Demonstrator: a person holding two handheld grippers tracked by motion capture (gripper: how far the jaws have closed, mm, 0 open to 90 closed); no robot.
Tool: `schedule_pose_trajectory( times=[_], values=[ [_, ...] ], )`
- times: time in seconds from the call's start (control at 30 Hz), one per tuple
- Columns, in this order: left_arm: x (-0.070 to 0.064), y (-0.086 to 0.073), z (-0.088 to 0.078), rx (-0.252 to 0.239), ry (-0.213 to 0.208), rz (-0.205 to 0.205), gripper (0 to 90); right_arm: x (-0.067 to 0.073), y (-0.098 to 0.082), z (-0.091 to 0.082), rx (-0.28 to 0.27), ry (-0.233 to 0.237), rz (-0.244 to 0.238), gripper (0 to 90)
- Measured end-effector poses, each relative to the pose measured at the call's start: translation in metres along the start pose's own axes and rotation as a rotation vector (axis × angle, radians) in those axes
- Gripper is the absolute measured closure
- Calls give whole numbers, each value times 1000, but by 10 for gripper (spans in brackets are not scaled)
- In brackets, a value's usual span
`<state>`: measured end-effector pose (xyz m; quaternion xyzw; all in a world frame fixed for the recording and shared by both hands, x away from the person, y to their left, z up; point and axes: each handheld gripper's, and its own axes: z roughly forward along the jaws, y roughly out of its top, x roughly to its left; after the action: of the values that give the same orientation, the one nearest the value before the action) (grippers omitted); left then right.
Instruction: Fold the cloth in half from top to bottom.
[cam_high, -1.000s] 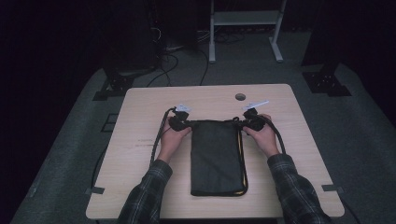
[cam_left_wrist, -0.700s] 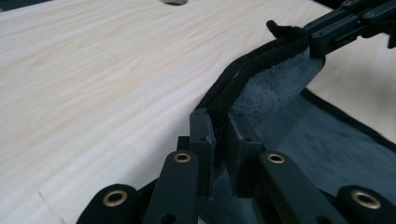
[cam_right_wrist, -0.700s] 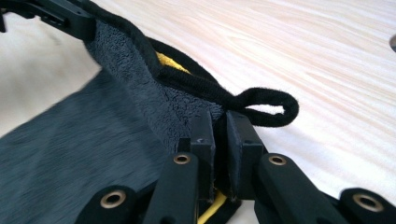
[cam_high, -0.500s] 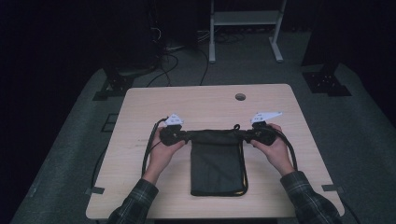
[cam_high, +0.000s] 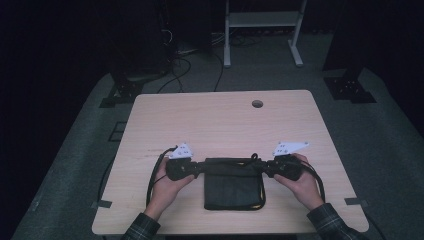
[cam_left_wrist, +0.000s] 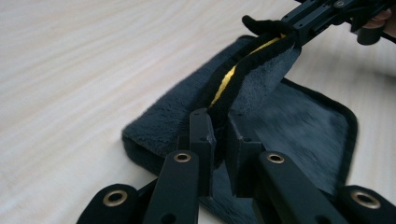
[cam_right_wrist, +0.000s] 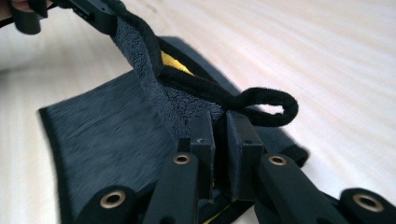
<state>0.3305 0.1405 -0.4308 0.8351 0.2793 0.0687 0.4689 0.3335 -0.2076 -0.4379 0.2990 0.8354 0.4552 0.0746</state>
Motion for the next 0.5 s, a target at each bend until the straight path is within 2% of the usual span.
schedule_pose_trajectory(
  times=[0.33,0.5],
  values=[
    [-18,-14,-11,16,-35,-4,818,21,-12,-13,-7,36,-15,809],
    [-22,-23,-7,57,-46,-8,803,27,-25,-10,40,49,-16,803]
  ],
)
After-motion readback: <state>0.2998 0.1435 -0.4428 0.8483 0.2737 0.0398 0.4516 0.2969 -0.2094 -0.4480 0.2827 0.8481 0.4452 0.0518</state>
